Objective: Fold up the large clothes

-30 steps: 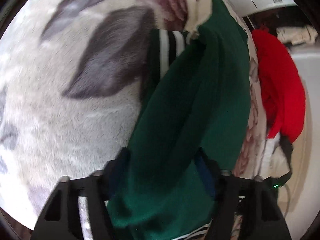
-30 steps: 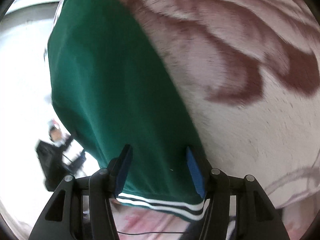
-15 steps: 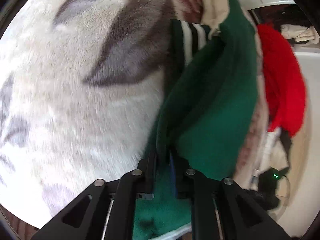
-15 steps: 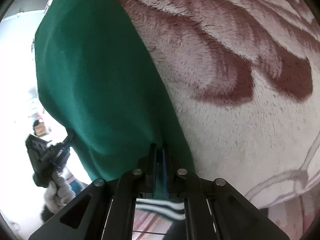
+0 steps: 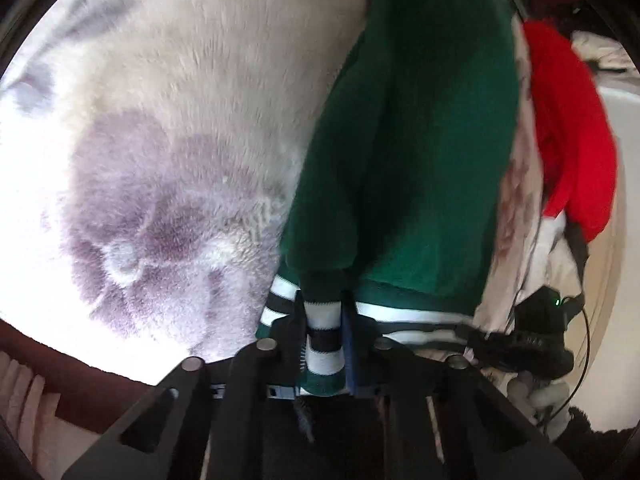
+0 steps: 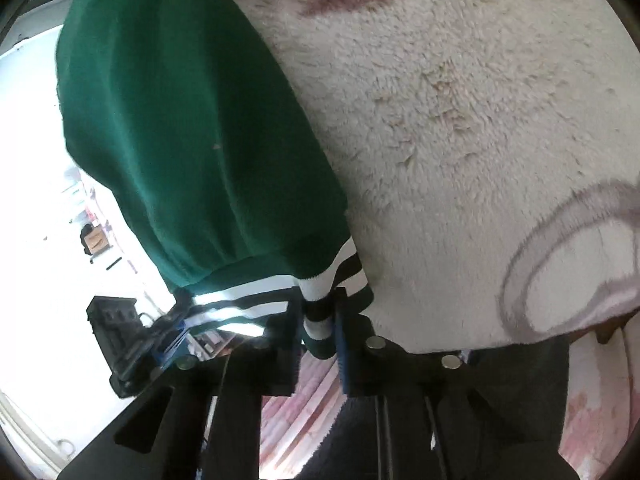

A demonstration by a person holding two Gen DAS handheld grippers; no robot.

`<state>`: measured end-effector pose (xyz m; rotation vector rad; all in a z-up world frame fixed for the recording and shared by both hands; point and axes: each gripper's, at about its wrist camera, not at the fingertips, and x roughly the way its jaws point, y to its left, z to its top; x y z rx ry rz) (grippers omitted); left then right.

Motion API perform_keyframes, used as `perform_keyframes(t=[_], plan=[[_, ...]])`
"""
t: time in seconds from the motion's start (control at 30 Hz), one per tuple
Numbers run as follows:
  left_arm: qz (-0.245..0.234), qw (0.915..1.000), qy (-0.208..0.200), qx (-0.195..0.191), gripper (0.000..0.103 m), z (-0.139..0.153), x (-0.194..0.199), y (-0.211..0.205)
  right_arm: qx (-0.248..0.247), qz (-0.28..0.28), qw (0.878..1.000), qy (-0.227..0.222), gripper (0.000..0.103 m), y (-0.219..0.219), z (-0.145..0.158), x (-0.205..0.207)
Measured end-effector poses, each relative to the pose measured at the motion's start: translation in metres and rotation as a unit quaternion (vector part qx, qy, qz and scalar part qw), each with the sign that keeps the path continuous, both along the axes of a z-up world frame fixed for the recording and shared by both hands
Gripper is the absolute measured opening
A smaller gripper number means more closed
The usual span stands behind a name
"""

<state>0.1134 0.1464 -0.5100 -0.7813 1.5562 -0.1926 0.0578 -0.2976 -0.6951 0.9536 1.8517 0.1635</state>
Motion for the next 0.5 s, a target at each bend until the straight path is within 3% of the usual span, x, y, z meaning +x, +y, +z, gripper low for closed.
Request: perform_keyframes(t=[0.17, 0.23, 0.37, 0.47, 0.5], plan=[[0.032, 0.9993, -0.008, -0.019, 0.007, 0.013, -0.008, 0.015, -0.011, 0.028, 0.999, -0.024, 0.010, 0.013, 0.027, 0.001], [0.023, 0.9996, 0.014, -0.010, 0.007, -0.007, -0.013, 0.026, -0.015, 0.038, 0.999, -0.016, 0.010, 0.000, 0.016, -0.007], [0.017, 0.9986, 0.051, -0.004, 0.008, -0.044, -0.007, 0.032, -0.035, 0.040, 0.998, 0.015, 0.010, 0.017, -0.013, -0.008], [0.017, 0.9962, 0.083, -0.019, 0.011, -0.045, 0.001, 0.032, -0.026, 0.056, 0.998, 0.029, 0.014, 0.033, -0.021, 0.001], [0.012, 0.9956, 0.089, -0.026, 0.011, -0.037, 0.003, 0.030, -0.019, 0.061, 0.998, 0.031, 0.019, 0.039, -0.018, 0.008]])
